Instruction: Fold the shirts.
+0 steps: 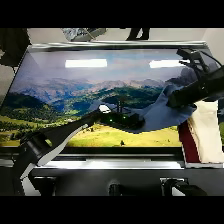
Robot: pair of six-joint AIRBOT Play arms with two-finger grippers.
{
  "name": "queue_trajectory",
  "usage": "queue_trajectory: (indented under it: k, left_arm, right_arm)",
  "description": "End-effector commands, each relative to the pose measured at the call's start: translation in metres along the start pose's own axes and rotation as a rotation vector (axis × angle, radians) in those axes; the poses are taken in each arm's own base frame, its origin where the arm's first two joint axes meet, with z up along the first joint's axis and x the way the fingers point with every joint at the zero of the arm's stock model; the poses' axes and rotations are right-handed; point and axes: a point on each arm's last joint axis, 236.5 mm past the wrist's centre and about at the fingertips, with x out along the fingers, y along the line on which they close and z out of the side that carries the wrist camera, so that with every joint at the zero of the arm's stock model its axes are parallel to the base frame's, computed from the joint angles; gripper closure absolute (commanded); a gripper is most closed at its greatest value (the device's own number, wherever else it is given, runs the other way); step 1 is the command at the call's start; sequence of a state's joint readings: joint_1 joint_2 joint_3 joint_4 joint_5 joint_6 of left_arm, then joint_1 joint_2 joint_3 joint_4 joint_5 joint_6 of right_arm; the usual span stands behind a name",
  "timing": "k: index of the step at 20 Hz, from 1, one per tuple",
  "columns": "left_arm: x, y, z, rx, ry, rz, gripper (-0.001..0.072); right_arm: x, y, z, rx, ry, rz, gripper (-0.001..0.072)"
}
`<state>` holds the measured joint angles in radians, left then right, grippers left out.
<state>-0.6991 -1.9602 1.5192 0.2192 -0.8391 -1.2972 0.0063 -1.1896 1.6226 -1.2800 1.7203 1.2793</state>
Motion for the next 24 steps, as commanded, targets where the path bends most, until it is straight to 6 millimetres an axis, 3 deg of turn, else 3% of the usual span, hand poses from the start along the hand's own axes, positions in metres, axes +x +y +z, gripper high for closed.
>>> queue_trajectory:
  k: [1, 3, 5, 8, 10, 12, 14, 16, 17, 18, 19, 21, 22, 24]
  left_arm:
    - [-0.038, 0.002, 0.020, 0.140, -0.009, 0.055, 0.0689]
    - [-0.104, 0.018, 0.044, 0.267, -0.020, 0.185, 0.0688]
    - [-0.182, 0.020, 0.073, 0.328, -0.098, 0.274, 0.0687]
    - [-0.302, 0.001, 0.106, 0.373, -0.302, 0.353, 0.0687]
    - [-0.364, -0.015, 0.112, 0.388, -0.420, 0.383, 0.0686]
    - [-0.411, -0.029, 0.105, 0.399, -0.496, 0.403, 0.0686]
    - [-0.434, -0.041, 0.095, 0.435, -0.522, 0.420, 0.0686]
    - [-0.440, -0.048, 0.087, 0.452, -0.523, 0.429, 0.0685]
    - [-0.438, -0.050, 0.085, 0.457, -0.517, 0.427, 0.0685]
    - [-0.435, -0.050, 0.084, 0.466, -0.507, 0.427, 0.0685]
    - [-0.431, -0.047, 0.083, 0.470, -0.496, 0.430, 0.0685]
    - [-0.427, -0.035, 0.080, 0.446, -0.477, 0.436, 0.0685]
    - [-0.426, -0.026, 0.079, 0.432, -0.469, 0.447, 0.0685]
    - [-0.430, -0.010, 0.077, 0.414, -0.456, 0.491, 0.0685]
  right_arm:
    - [0.009, -0.005, 0.018, 0.017, -0.048, -0.003, 0.0671]
    - [0.032, 0.006, 0.032, 0.005, -0.037, 0.053, 0.0671]
    - [0.065, 0.027, 0.049, -0.044, -0.021, 0.094, 0.0671]
    - [0.123, 0.091, 0.082, -0.079, -0.043, 0.265, 0.0671]
    - [0.160, 0.126, 0.104, -0.057, -0.076, 0.362, 0.0671]
    - [0.199, 0.149, 0.118, 0.010, -0.087, 0.452, 0.0670]
    - [0.230, 0.171, 0.130, 0.100, -0.094, 0.560, 0.0669]
    - [0.254, 0.186, 0.137, 0.186, -0.094, 0.646, 0.0664]
    - [0.262, 0.192, 0.139, 0.224, -0.092, 0.677, 0.0571]
    - [0.267, 0.196, 0.144, 0.247, -0.105, 0.696, 0.0340]
    - [0.266, 0.198, 0.150, 0.230, -0.139, 0.715, 0.0045]
    - [0.253, 0.196, 0.151, 0.162, -0.163, 0.739, 0.0010]
    - [0.247, 0.184, 0.141, 0.118, -0.134, 0.719, 0.0010]
    - [0.235, 0.137, 0.114, 0.050, -0.041, 0.599, 0.0011]
